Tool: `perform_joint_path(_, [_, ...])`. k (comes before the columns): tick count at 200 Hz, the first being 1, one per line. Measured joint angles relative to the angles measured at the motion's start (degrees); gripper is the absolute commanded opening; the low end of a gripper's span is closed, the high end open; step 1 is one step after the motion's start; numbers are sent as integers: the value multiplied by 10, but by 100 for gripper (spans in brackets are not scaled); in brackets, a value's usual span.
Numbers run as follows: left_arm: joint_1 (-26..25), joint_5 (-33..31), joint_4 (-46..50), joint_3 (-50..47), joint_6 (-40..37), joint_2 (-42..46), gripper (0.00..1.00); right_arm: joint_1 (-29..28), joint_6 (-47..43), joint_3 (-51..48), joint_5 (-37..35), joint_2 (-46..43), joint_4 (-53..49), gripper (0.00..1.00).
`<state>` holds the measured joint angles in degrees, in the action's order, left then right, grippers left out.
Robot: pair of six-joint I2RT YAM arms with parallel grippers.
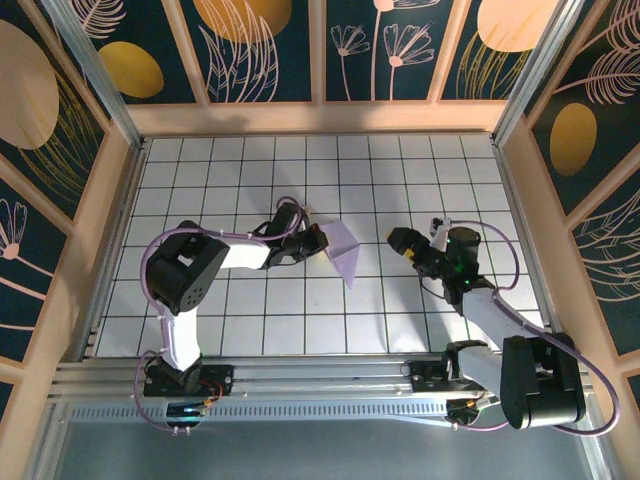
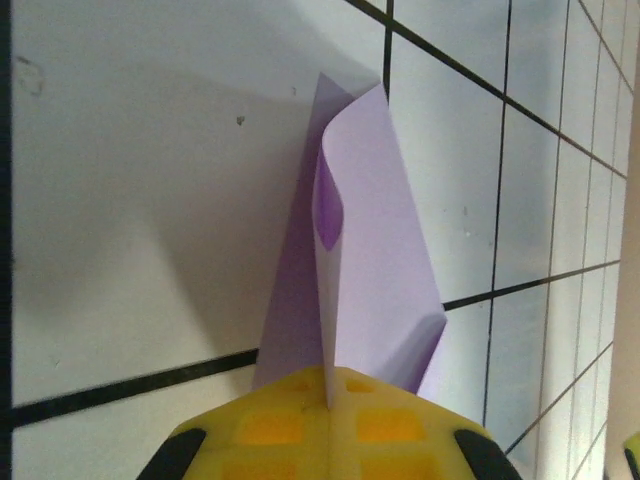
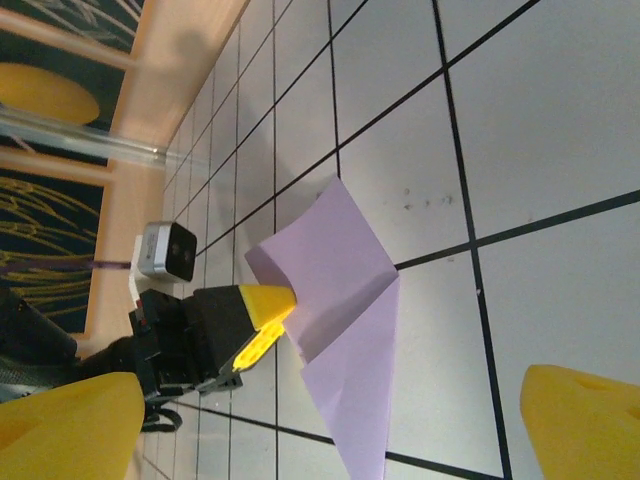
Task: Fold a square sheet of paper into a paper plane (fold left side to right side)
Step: Pick up the paper from the center of the table, then place the paper at the center of the table.
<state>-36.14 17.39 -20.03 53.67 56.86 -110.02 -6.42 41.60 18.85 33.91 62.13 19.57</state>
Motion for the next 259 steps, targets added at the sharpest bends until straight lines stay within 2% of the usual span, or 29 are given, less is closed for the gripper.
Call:
perform_joint_path(50, [0, 7, -20, -72, -75, 145, 0, -3, -61, 0, 85, 2, 21, 92])
perform_joint_path(77, [4, 54, -72, -130, -112, 236, 0, -32, -91, 5, 127, 19, 35, 94])
perform_joint_path(113, [6, 117, -102, -167, -148, 303, 0, -82, -98, 9, 170, 61, 102, 94])
perform_joint_path(171, [6, 189, -111, -167, -166, 318, 0, -154, -98, 54, 206, 143, 181, 91])
perform_joint_path(183, [6, 198, -110, -167, -166, 313, 0, -157, -98, 61, 209, 149, 192, 86])
perform_joint_path(235, [6, 183, -83, -167, -176, 293, 0, -157, -128, 92, 217, 157, 174, 69])
perform_joint_path(259, [6, 173, -73, -167, -179, 281, 0, -157, -150, 105, 214, 157, 142, 65])
